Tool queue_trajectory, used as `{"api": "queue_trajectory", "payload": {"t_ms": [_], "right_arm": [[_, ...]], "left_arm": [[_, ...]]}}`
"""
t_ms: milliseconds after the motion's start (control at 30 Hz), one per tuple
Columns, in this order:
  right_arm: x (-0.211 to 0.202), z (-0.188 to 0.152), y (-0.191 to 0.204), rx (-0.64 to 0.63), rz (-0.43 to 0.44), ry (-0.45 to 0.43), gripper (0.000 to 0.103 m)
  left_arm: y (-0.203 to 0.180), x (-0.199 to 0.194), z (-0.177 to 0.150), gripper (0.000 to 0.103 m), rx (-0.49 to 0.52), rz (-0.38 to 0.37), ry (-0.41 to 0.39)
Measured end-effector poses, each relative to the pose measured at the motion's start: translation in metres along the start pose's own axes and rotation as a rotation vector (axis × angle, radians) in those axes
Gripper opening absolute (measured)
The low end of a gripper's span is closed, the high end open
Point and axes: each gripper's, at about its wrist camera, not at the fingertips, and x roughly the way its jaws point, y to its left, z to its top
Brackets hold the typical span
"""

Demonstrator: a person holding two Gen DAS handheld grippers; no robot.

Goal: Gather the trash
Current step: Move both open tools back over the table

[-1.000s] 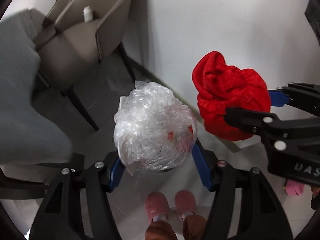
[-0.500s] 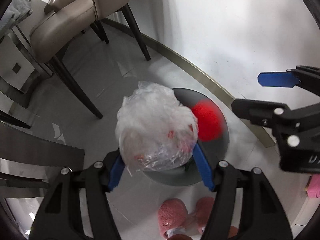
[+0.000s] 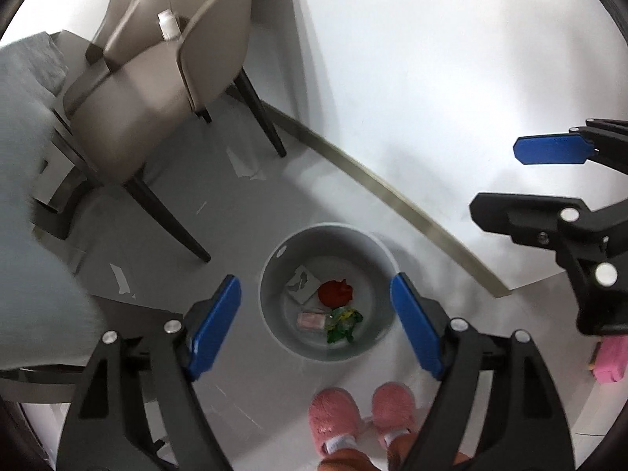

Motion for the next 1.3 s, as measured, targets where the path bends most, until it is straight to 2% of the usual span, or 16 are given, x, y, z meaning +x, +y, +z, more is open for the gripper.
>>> {"api": "queue_trajectory", "payload": {"t_ms": [267,400,567,800,967,1200,1300], "right_arm": [[-0.141,0.034,0.012,-0.025,0.011,-0.037,0.069],[-0.202,0.053,0.041,-0.108,0.052,-0.074,0.069],[-0.250,0.080,0.092,-0.249,0.128,-0.128,0.069],[-0.278,0.121,0.194,-0.460,0.248,-0.196,0.069],[-0.281,0.136,0.295,-0.598,0.327,-0.223,0.069],[-0.274,0.160,0.455,-0.658,0.403,-0.248,0.069],[-0.267,0.170,0.506,-0.650,0.423,-0.247,0.069]], "left_arm": [[0.009,-0.139,0.037,0.079,-0.082,0.006,-0.036],[0.029,-0.211,0.043,0.079,-0.173,0.039,-0.076],[0.064,-0.281,0.034,0.079,-0.284,0.122,-0.130],[0.134,-0.352,-0.012,0.079,-0.504,0.249,-0.190],[0.213,-0.400,-0.068,0.079,-0.653,0.357,-0.229],[0.328,-0.445,-0.138,0.079,-0.714,0.451,-0.245],[0.385,-0.459,-0.165,0.079,-0.744,0.468,-0.235]]}}
